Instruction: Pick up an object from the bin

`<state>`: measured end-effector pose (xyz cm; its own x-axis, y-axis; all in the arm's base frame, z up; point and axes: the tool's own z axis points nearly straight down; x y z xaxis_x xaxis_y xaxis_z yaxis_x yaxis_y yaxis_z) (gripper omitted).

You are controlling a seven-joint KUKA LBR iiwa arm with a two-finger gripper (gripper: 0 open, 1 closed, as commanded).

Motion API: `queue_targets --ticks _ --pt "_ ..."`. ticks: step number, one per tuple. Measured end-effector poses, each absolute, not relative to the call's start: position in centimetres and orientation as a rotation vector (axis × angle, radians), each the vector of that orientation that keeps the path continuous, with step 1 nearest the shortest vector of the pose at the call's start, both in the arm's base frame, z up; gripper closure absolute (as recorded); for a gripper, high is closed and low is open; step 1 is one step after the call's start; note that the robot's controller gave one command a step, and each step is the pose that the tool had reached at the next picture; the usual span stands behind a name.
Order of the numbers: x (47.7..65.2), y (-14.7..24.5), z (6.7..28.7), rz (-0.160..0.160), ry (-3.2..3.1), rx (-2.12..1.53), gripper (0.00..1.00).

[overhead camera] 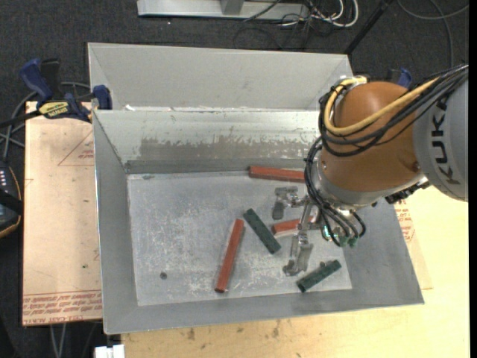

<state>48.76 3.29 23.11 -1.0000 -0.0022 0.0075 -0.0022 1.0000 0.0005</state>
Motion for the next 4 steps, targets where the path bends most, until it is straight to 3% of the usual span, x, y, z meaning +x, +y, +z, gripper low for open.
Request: queue_targets --ticks 1,2,3,4 --pt "47.8 -0.9 15.6 0.001 -3.133 -0.042 0.0" --pt "49.9 7.6 10.7 -0.007 -3.138 0.054 0.0" --pt "50.4 10.2 7.0 -0.003 -2.987 0.983 0.0" --pt "50.4 10.1 7.0 -0.003 -2.986 0.979 1.0"
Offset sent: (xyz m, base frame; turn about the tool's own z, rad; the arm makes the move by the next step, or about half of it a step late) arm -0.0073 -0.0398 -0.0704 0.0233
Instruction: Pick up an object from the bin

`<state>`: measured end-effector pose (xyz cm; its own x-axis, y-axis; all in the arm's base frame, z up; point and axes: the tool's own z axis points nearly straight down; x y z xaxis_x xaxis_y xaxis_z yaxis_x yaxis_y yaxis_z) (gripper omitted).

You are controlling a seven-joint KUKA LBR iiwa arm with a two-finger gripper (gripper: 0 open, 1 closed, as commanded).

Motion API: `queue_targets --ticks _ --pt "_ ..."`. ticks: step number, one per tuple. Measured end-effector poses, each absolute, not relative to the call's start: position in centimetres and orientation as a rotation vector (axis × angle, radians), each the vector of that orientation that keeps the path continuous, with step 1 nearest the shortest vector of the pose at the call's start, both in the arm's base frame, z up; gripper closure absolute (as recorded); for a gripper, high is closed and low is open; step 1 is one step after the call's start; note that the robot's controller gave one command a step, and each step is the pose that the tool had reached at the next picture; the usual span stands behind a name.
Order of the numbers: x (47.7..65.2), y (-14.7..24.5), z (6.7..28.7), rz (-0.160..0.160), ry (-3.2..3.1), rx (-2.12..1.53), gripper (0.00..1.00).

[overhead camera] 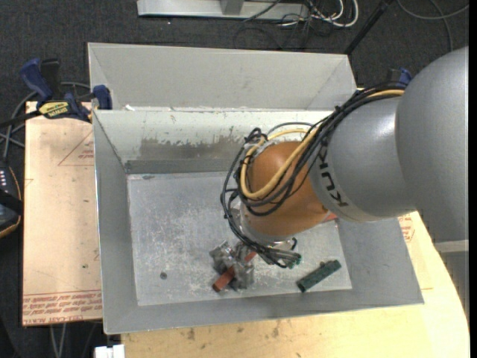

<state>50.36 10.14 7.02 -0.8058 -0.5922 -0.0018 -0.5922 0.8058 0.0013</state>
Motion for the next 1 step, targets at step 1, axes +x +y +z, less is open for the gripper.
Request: queue_targets --ticks 1 --pt "50.07 9.81 17.4 0.0 2.991 -0.93 1.0"
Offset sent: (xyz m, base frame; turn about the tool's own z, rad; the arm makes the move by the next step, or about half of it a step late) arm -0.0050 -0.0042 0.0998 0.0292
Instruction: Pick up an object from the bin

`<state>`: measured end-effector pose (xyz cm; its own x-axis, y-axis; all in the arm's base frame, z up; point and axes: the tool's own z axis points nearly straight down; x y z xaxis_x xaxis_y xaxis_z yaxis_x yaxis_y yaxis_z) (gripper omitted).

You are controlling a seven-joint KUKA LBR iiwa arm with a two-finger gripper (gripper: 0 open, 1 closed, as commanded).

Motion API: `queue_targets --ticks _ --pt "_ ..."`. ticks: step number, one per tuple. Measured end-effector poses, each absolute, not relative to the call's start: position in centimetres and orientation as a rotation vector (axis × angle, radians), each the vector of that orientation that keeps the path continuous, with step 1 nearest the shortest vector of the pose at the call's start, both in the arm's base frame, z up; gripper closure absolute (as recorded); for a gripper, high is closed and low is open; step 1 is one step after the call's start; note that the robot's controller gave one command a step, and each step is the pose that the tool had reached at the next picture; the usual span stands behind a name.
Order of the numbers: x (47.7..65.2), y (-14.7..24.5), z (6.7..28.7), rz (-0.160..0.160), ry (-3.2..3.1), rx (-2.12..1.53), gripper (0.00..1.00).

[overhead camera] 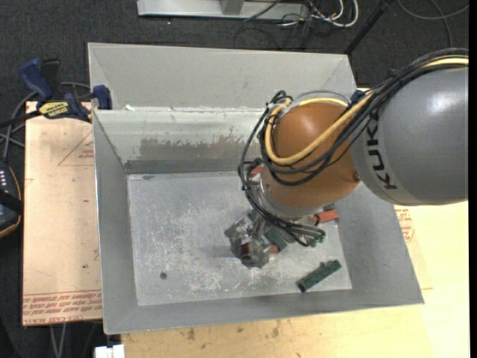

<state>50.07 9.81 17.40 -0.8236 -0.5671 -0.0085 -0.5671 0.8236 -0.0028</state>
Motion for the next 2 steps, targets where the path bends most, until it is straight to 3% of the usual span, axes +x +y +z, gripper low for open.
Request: queue_targets --ticks 1,2 --pt "49.9 9.8 17.0 0.002 2.998 -0.931 0.0" --pt "53.2 7.4 6.6 0.003 3.042 -0.8 0.0"
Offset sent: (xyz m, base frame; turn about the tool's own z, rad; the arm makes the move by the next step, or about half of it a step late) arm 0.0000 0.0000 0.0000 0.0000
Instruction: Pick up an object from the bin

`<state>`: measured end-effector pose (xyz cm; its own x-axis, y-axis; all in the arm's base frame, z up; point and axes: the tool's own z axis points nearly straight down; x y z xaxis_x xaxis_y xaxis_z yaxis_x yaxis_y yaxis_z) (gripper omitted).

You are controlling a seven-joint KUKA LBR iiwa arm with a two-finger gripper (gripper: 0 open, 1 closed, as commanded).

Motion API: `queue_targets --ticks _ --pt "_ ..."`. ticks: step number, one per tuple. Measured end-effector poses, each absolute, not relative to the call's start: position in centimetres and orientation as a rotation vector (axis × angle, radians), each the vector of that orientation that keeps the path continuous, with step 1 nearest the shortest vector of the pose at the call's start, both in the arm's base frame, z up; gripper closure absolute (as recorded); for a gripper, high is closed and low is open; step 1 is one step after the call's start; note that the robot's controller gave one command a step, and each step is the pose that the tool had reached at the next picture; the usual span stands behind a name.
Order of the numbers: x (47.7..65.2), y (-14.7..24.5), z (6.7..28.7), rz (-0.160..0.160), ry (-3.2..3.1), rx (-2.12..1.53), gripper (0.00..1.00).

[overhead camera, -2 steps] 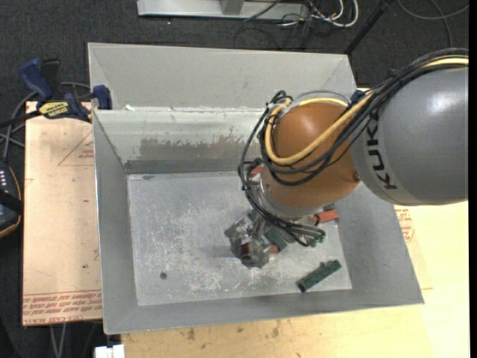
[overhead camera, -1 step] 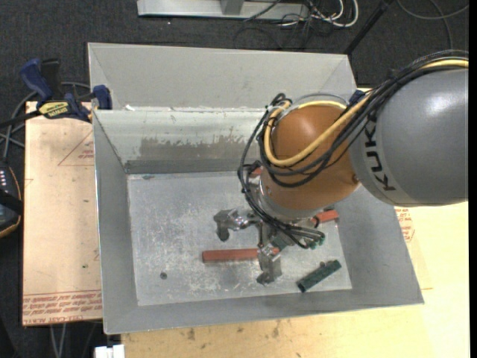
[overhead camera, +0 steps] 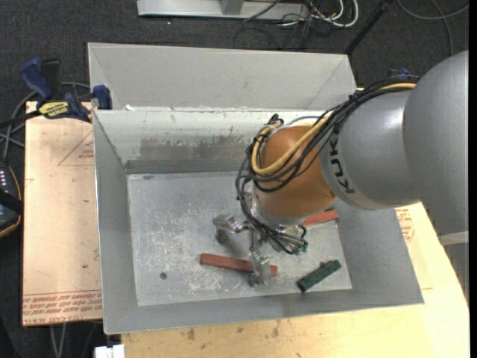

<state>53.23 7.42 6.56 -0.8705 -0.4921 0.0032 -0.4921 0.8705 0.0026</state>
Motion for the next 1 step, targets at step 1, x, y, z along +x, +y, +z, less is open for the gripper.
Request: queue_targets --ticks 1 --pt "53.38 7.51 7.07 -0.002 -3.04 0.8 1.0"
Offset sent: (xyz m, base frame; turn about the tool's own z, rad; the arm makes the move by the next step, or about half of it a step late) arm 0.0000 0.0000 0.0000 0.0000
